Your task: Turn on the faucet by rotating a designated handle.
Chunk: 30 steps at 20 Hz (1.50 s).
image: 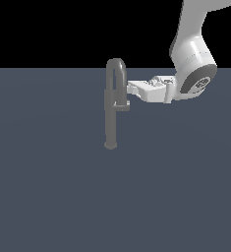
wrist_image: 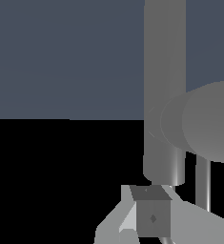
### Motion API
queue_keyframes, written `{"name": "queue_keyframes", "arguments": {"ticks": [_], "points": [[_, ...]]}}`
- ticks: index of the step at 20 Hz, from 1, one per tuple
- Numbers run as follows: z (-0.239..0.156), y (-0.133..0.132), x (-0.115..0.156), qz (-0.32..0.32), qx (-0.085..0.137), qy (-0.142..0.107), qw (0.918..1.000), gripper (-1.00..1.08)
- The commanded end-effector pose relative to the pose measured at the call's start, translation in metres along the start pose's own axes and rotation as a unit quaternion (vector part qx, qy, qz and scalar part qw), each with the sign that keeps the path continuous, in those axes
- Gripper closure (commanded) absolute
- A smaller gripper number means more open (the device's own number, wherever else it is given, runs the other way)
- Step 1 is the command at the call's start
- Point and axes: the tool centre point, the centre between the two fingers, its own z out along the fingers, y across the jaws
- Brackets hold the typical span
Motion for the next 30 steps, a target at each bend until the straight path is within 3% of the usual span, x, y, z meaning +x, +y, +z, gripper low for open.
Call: {"name": "queue_keyframes", "arguments": {"ticks": [1, 17, 19, 30], "points": [[0.000, 0.006, -0.003, 0.000, 0.000, 0.000, 1.0000, 1.08], [0.000, 0.042, -0.009, 0.000, 0.000, 0.000, 1.0000, 1.08], [0.000, 0.034, -0.013, -0.008, 0.003, 0.004, 1.0000, 1.08], [0.000, 0.070, 0.004, -0.001, 0.000, 0.000, 1.0000, 1.08]]}}
